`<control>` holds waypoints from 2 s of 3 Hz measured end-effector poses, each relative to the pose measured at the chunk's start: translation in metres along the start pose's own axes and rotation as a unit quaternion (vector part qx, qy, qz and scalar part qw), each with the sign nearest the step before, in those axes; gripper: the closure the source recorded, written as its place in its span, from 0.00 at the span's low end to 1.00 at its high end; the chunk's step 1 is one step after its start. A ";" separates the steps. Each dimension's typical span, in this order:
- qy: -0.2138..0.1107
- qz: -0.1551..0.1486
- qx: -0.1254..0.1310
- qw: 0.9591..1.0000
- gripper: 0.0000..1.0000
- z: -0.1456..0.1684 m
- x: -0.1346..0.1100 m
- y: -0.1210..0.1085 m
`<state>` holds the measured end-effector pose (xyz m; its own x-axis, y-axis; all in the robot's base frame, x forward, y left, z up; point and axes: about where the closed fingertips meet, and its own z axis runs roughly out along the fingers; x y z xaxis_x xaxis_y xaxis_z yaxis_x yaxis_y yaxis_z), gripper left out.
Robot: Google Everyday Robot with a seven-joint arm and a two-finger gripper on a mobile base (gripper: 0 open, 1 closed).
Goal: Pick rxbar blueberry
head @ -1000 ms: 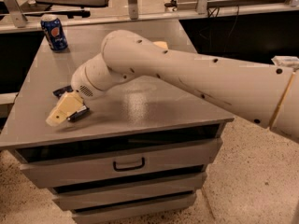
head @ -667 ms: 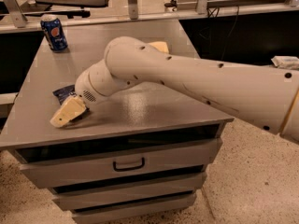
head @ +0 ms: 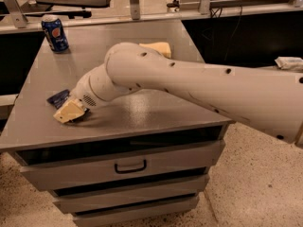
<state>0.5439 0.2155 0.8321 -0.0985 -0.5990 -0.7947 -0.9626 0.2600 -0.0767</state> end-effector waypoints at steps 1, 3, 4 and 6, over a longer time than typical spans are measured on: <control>-0.003 -0.006 0.010 1.000 0.85 -0.006 -0.006 0.000; -0.023 -0.055 0.024 0.998 1.00 -0.025 -0.040 -0.019; -0.052 -0.073 0.029 0.996 1.00 -0.034 -0.053 -0.038; -0.150 -0.087 0.030 0.984 1.00 -0.065 -0.062 -0.056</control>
Offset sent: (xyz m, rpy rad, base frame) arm 0.0110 0.0004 0.0488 -0.0142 -0.1325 0.0196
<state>0.5874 0.1890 0.9248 0.1544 -0.3892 -0.9081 -0.9409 0.2226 -0.2553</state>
